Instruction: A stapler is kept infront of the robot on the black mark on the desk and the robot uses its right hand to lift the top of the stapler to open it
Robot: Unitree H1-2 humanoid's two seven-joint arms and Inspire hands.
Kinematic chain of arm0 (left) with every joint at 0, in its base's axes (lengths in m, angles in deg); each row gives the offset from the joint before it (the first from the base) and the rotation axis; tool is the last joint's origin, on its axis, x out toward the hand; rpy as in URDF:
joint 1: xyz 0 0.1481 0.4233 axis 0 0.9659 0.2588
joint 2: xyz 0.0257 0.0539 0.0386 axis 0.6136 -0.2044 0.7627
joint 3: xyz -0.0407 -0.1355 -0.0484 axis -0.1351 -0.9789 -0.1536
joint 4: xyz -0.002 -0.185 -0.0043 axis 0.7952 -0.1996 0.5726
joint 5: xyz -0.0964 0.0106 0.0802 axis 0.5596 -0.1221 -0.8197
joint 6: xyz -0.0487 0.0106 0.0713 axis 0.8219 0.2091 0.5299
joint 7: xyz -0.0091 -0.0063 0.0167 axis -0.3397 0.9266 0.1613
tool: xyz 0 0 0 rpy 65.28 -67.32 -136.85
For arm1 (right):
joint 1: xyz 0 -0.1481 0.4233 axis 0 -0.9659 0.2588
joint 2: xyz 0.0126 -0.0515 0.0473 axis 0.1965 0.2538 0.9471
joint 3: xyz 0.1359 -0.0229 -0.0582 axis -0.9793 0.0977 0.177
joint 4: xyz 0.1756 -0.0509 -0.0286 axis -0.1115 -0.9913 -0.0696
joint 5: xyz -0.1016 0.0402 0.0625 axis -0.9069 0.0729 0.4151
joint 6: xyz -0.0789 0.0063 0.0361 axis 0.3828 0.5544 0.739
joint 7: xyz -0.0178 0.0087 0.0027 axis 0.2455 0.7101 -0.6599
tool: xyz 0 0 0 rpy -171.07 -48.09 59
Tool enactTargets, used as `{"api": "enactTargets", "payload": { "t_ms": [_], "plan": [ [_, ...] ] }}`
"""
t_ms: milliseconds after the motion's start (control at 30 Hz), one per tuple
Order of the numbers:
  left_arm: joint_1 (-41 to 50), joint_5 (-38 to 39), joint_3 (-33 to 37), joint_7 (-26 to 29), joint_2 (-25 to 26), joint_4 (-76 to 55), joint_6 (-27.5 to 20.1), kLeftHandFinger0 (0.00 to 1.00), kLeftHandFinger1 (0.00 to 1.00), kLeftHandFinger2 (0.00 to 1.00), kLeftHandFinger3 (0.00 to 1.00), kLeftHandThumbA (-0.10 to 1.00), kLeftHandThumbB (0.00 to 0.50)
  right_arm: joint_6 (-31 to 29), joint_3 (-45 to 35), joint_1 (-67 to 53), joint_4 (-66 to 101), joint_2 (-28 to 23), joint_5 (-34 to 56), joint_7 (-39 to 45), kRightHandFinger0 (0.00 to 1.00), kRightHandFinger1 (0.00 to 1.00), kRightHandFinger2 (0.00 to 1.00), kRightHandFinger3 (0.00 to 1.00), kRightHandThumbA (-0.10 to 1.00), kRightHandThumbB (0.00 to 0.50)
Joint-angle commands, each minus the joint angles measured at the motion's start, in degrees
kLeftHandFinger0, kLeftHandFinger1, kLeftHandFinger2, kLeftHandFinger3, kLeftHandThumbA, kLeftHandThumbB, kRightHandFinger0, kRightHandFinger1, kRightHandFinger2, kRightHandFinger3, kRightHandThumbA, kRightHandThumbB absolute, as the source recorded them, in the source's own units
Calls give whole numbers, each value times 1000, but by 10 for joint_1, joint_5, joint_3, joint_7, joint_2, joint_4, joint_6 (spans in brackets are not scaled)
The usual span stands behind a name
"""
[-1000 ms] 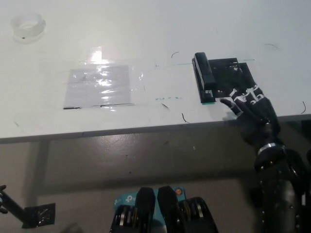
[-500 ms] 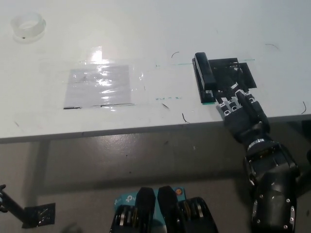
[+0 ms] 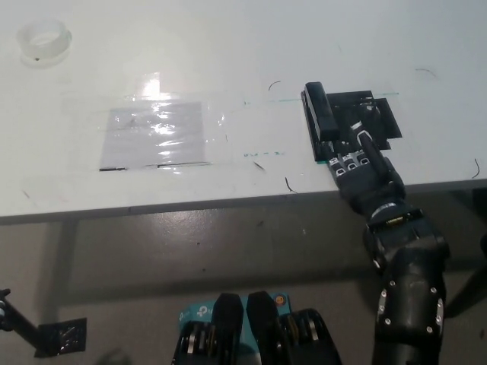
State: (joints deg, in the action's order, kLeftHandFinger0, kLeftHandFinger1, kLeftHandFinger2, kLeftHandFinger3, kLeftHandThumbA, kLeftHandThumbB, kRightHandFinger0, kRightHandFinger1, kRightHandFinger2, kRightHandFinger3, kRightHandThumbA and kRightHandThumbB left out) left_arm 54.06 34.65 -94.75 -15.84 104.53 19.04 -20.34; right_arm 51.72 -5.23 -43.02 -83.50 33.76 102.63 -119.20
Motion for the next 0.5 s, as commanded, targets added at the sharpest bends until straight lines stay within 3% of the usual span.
{"api": "enactTargets", "payload": {
  "t_ms": [0, 467],
  "plan": [
    [-5, 10, -8, 2, 5, -17, -8, 413, 505, 664, 812, 535, 10, -27, -5, 37, -15, 4, -4, 2, 885, 983, 1000, 1000, 1000, 0],
    [-5, 9, -8, 0, 6, -15, -14, 408, 507, 689, 827, 564, 0, -45, -15, 51, -59, -3, -11, 11, 857, 982, 1000, 1000, 1000, 2]
  ]
}}
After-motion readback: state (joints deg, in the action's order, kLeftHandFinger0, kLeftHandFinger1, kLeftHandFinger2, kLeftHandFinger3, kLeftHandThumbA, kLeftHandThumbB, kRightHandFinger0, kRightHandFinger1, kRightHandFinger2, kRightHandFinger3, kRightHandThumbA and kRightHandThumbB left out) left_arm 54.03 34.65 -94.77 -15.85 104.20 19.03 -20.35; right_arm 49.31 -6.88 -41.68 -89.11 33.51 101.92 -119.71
